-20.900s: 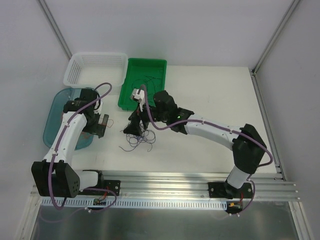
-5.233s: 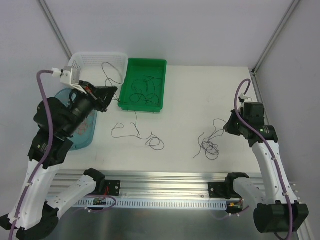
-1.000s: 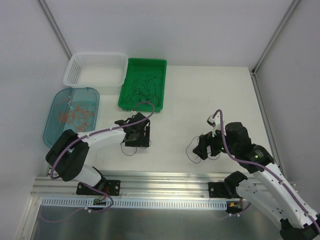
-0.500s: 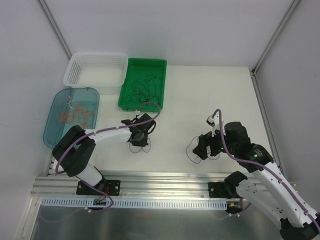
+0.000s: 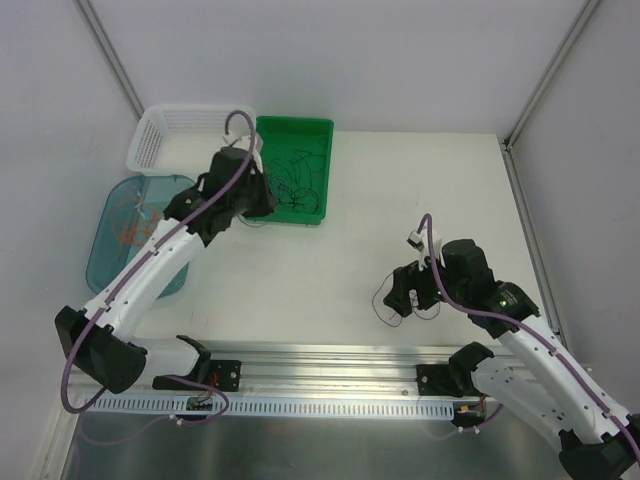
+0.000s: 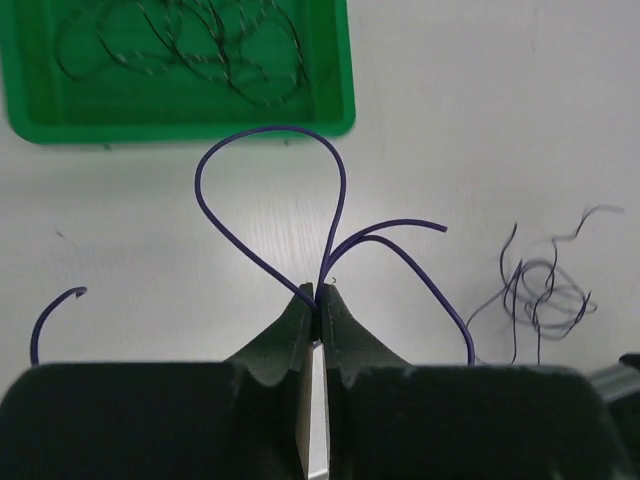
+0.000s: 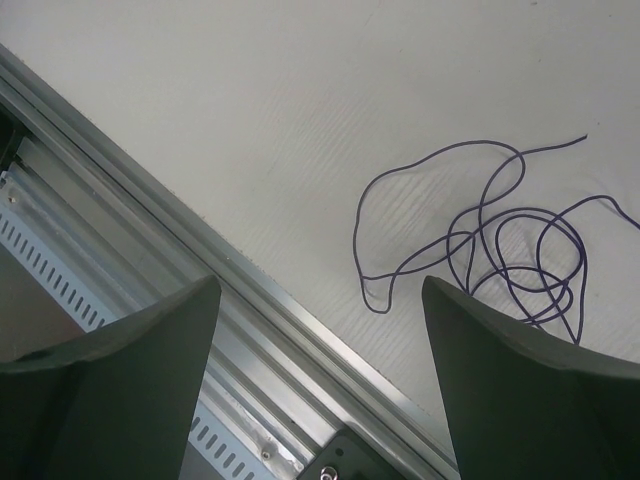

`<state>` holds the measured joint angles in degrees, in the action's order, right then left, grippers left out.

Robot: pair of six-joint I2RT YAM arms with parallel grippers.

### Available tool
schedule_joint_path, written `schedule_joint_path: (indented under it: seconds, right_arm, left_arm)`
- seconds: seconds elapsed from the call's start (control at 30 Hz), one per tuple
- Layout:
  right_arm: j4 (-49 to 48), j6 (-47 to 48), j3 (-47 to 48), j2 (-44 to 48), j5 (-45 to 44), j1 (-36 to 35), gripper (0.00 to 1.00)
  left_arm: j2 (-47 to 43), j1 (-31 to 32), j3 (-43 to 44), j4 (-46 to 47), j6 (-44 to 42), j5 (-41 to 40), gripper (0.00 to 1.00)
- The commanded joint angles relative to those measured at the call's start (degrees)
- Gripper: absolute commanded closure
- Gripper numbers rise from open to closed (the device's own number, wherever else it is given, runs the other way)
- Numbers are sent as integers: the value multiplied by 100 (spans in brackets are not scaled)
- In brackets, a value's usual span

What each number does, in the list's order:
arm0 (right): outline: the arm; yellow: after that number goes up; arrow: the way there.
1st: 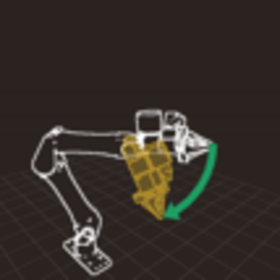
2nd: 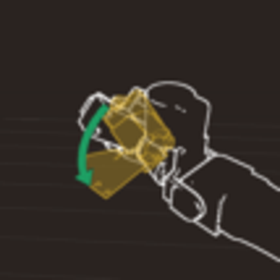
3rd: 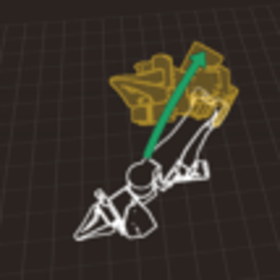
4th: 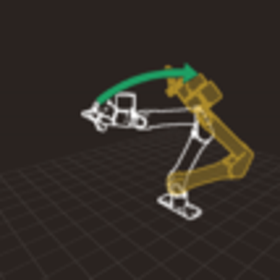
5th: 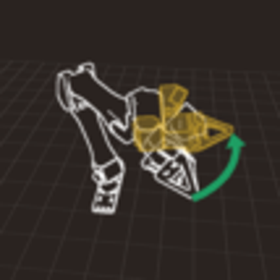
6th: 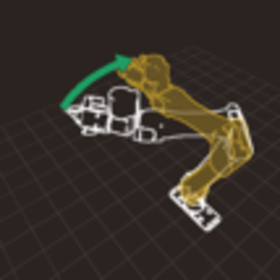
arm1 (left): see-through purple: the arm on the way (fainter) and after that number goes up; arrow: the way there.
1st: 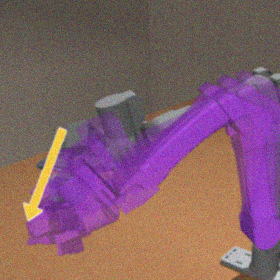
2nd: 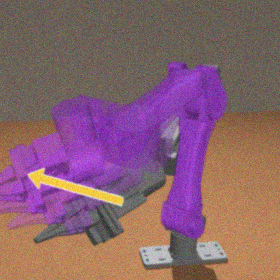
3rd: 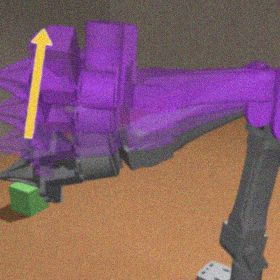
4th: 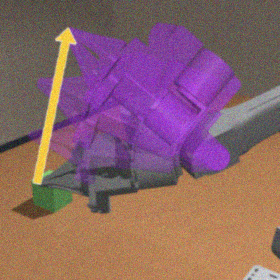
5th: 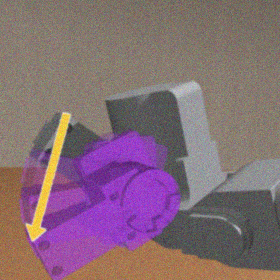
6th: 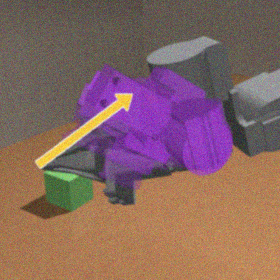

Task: Untangle the cables

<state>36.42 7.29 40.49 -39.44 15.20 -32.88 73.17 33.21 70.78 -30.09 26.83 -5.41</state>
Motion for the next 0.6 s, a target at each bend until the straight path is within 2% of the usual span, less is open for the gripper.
schedule_joint_path:
  seconds: [0.0,0.17,0.23,0.47,0.5,0.53,0.57]
  right_arm:
    - [-214,106,47,-28,-123,-25,14]
    - [-294,106,-32,-143,-105,-34,14]
    - [-268,141,-24,-204,-79,-25,14]
    - [-250,150,-50,-336,-158,-25,14]
    - [-259,150,-59,-388,-158,-25,14]
    - [-267,150,-59,-415,-149,-34,14]
    - [-267,150,-59,-459,-140,-34,14]
  left_arm:
    - [56,-786,838,-340,-678,207,100]
    - [891,-1790,2280,-200,-1127,339,100]
    - [1523,-2255,2754,-164,-1197,444,100]
    - [3685,-3231,5195,11,-1084,461,99]
    - [4201,-3285,5461,46,-1022,479,93]
    - [4449,-3434,5960,47,-909,532,79]
    - [4687,-3575,6182,73,-864,532,71]
